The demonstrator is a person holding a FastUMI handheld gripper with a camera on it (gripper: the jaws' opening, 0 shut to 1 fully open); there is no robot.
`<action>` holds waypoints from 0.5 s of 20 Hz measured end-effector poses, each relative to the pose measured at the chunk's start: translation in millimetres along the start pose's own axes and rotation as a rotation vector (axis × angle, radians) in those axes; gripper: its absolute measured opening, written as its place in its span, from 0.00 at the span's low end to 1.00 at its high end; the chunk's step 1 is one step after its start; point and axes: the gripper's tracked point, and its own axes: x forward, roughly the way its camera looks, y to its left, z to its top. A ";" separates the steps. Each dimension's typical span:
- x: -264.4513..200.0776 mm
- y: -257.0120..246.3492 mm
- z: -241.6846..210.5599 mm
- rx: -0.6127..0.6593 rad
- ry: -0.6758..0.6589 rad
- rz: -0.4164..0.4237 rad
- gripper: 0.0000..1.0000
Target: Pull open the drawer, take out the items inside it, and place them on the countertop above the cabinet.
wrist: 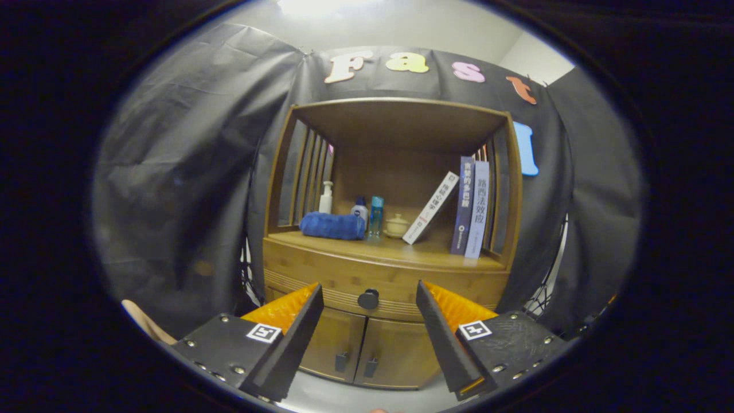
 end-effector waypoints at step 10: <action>106.4 16.4 -66.6 -0.111 0.116 -0.032 0.91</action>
